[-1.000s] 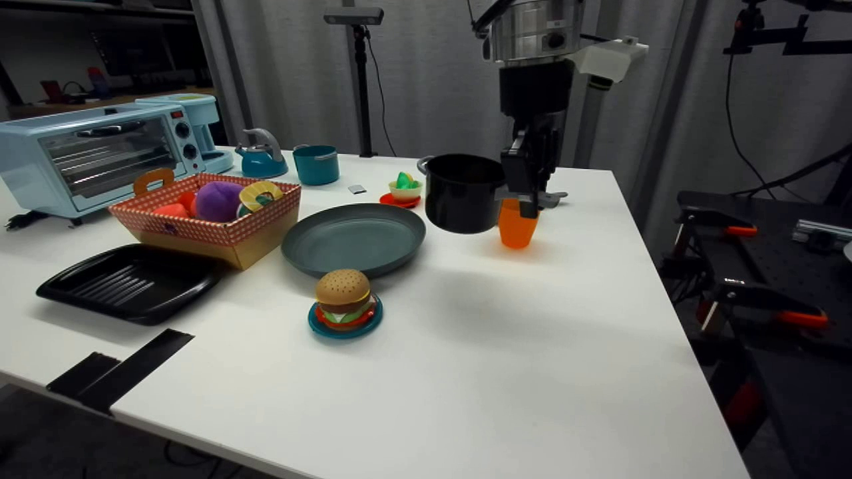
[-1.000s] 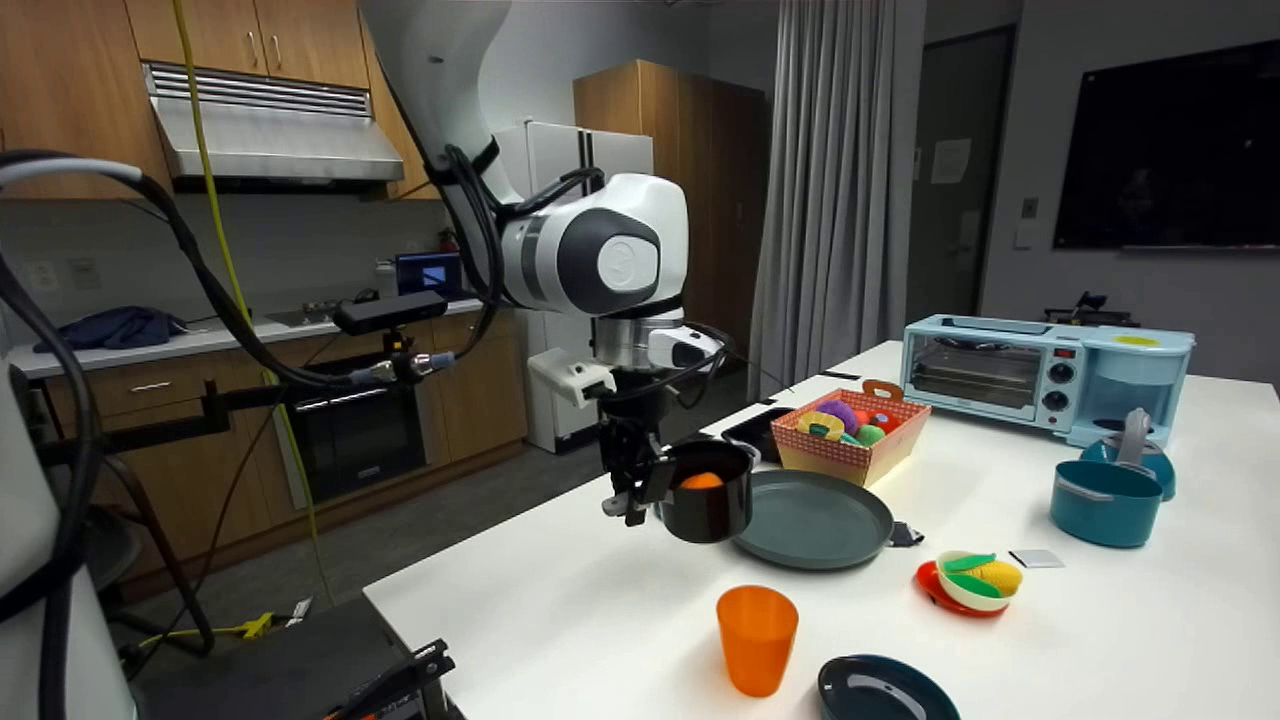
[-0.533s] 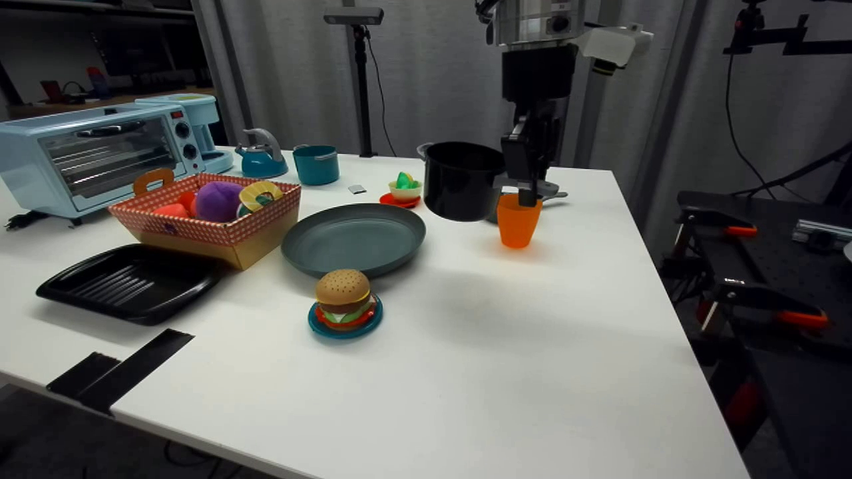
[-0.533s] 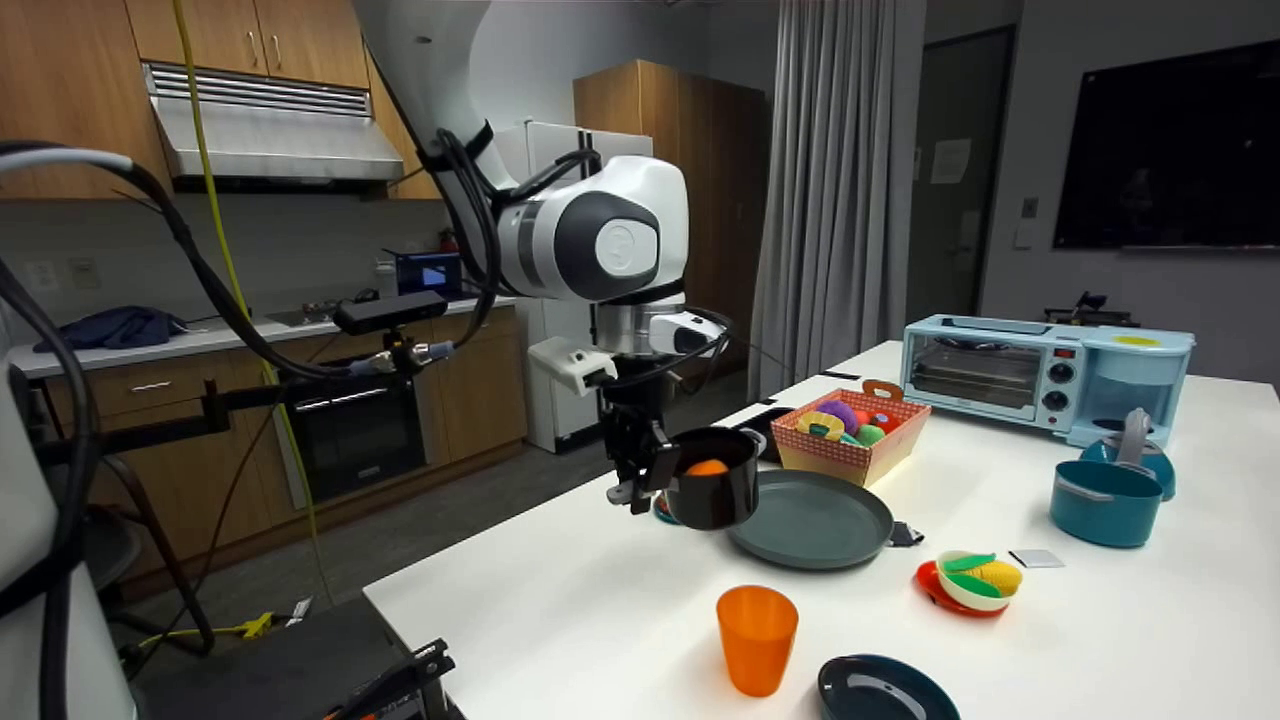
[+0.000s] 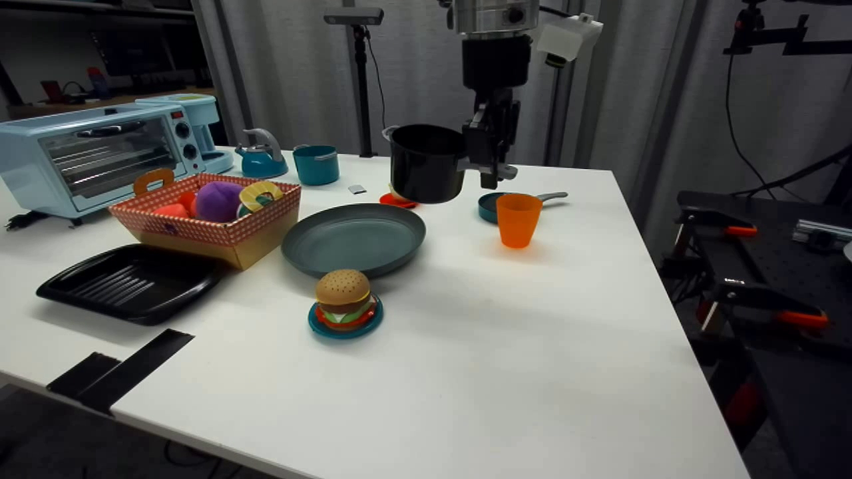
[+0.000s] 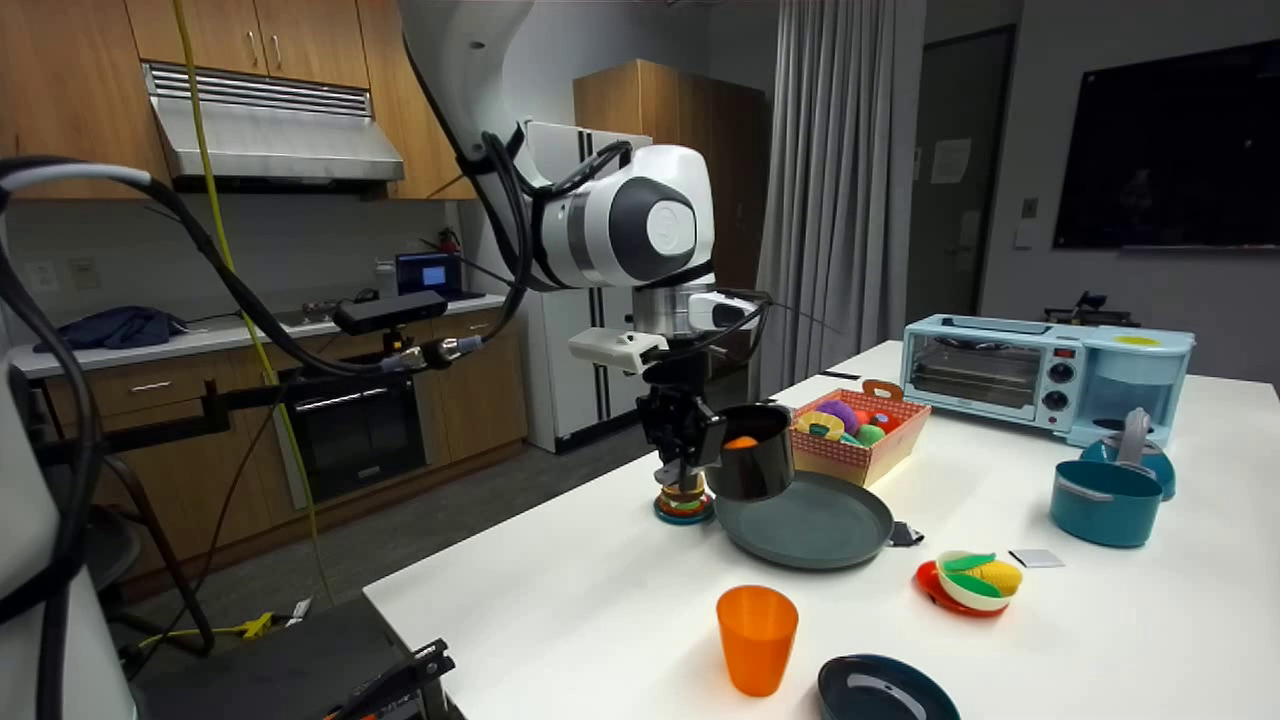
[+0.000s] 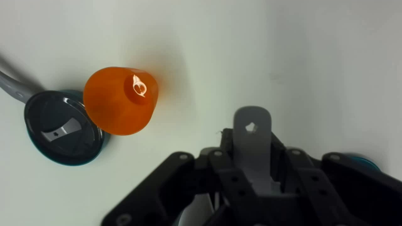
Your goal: Pour the contents from the black pot onto the gray plate
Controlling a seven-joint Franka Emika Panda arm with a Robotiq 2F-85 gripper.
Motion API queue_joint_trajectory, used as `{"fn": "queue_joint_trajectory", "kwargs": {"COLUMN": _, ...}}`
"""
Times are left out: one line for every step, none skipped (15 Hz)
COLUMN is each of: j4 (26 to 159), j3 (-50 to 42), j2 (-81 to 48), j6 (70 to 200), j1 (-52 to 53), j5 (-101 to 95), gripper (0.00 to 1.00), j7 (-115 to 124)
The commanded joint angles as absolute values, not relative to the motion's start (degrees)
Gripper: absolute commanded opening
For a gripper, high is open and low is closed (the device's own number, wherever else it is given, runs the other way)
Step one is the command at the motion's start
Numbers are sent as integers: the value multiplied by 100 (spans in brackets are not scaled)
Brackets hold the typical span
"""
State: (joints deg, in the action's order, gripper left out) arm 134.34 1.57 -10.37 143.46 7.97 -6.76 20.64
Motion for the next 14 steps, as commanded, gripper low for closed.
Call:
{"fn": "queue_joint_trajectory", "kwargs": {"j4": 12618, "j3": 134, "j2": -1687, "j6": 13998, "j1": 930, "j5": -1022, "gripper": 7, "j7": 2225}}
{"fn": "queue_joint_trajectory", "kwargs": {"j4": 12437, "j3": 102, "j2": -1816, "j6": 13934, "j1": 950, "j5": -1052, "gripper": 7, "j7": 2188}}
{"fn": "queue_joint_trajectory", "kwargs": {"j4": 12246, "j3": 67, "j2": -1937, "j6": 13851, "j1": 958, "j5": -1080, "gripper": 7, "j7": 2134}}
{"fn": "queue_joint_trajectory", "kwargs": {"j4": 12069, "j3": 36, "j2": -2063, "j6": 13789, "j1": 989, "j5": -1129, "gripper": 7, "j7": 2148}}
{"fn": "queue_joint_trajectory", "kwargs": {"j4": 11894, "j3": -4, "j2": -2166, "j6": 13707, "j1": 1001, "j5": -1179, "gripper": 7, "j7": 2145}}
{"fn": "queue_joint_trajectory", "kwargs": {"j4": 11730, "j3": -54, "j2": -2251, "j6": 13621, "j1": 1004, "j5": -1240, "gripper": 7, "j7": 2142}}
{"fn": "queue_joint_trajectory", "kwargs": {"j4": 11585, "j3": -102, "j2": -2321, "j6": 13541, "j1": 1008, "j5": -1286, "gripper": 7, "j7": 2142}}
{"fn": "queue_joint_trajectory", "kwargs": {"j4": 11447, "j3": -171, "j2": -2372, "j6": 13444, "j1": 1021, "j5": -1380, "gripper": 7, "j7": 2166}}
{"fn": "queue_joint_trajectory", "kwargs": {"j4": 11333, "j3": -247, "j2": -2411, "j6": 13363, "j1": 1047, "j5": -1501, "gripper": 7, "j7": 2226}}
{"fn": "queue_joint_trajectory", "kwargs": {"j4": 11242, "j3": -354, "j2": -2418, "j6": 13273, "j1": 1102, "j5": -1702, "gripper": 7, "j7": 2327}}
{"fn": "queue_joint_trajectory", "kwargs": {"j4": 11164, "j3": -464, "j2": -2417, "j6": 13174, "j1": 1163, "j5": -1942, "gripper": 7, "j7": 2434}}
{"fn": "queue_joint_trajectory", "kwargs": {"j4": 11102, "j3": -571, "j2": -2416, "j6": 13082, "j1": 1229, "j5": -2224, "gripper": 7, "j7": 2559}}
{"fn": "queue_joint_trajectory", "kwargs": {"j4": 11035, "j3": -652, "j2": -2418, "j6": 12954, "j1": 1272, "j5": -2473, "gripper": 7, "j7": 2673}}
{"fn": "queue_joint_trajectory", "kwargs": {"j4": 10985, "j3": -649, "j2": -2412, "j6": 12785, "j1": 1246, "j5": -2537, "gripper": 7, "j7": 2672}}
